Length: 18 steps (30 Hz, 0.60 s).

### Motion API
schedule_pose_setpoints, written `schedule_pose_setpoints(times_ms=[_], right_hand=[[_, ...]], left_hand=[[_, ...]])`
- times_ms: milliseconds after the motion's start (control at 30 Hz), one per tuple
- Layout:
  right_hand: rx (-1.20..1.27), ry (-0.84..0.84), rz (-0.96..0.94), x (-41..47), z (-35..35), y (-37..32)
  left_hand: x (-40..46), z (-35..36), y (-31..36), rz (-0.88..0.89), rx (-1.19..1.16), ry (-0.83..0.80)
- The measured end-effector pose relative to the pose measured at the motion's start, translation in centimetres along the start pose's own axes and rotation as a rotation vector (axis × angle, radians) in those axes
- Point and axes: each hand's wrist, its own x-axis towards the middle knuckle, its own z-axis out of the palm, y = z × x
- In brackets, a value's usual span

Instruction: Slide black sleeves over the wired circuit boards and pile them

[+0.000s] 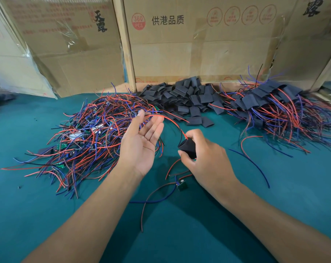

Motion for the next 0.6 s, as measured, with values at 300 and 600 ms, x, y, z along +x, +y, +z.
schedule_pose_setpoints(times_ms=[300, 600], right_hand=[[0.048, 0.008, 0.003, 0.0, 0.4, 0.2], [0.212, 0.024, 0.079, -0.4, 1.4, 0.1]], left_hand=[[0.1, 0.1, 0.1, -0.003, -0.004, -0.015], [-0.2, 0.4, -0.1, -0.023, -0.046, -0.006]])
